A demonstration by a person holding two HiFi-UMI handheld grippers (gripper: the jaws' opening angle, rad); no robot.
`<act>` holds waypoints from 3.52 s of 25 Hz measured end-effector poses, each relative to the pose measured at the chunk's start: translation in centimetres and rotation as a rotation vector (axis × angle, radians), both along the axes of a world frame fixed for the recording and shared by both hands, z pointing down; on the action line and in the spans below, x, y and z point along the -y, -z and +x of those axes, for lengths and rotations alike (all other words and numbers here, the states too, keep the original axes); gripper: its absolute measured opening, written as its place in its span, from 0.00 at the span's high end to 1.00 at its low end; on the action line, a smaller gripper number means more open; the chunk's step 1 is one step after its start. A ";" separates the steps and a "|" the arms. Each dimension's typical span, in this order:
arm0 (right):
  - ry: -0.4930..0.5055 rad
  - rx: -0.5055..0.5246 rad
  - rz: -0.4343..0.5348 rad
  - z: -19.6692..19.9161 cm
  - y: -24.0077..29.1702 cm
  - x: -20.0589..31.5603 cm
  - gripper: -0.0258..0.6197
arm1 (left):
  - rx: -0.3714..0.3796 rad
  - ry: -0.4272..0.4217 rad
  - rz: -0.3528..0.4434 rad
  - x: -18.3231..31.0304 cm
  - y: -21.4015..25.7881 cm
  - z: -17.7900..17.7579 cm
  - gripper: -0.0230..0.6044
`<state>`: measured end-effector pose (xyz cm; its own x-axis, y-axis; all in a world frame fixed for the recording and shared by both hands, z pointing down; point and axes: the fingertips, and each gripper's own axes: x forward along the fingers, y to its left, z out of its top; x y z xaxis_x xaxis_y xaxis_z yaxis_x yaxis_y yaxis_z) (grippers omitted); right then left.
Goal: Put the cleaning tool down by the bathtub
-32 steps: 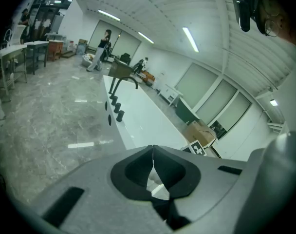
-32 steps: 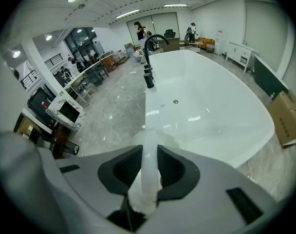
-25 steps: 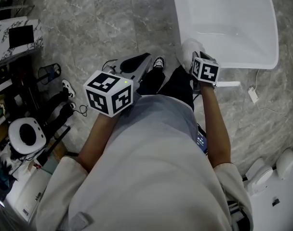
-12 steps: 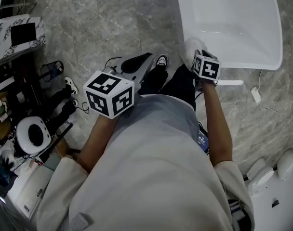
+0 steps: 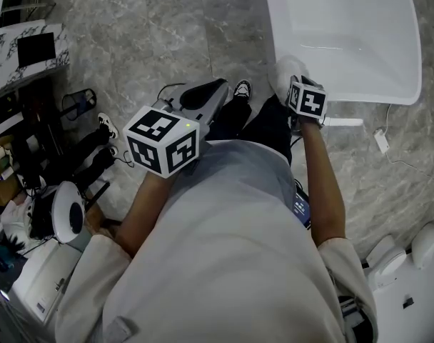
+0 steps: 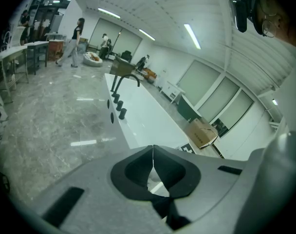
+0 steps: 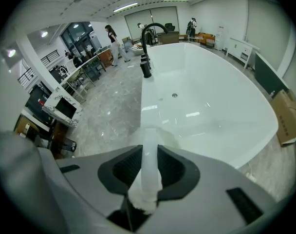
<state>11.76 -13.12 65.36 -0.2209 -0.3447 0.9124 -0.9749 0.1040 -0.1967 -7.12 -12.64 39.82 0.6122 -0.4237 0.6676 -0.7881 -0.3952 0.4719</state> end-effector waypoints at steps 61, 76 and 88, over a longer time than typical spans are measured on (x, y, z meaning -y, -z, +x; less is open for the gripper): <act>-0.054 0.010 -0.020 0.0 1.8 -3.1 0.79 | -0.067 -0.034 0.029 -0.3 0.7 0.4 0.95; -0.112 0.061 0.011 0.2 4.5 -4.0 0.82 | -0.076 -0.080 0.056 0.1 1.1 2.0 0.95; -0.175 0.108 0.087 0.4 8.8 -4.3 0.85 | -0.112 -0.134 0.064 -0.1 1.6 3.3 0.95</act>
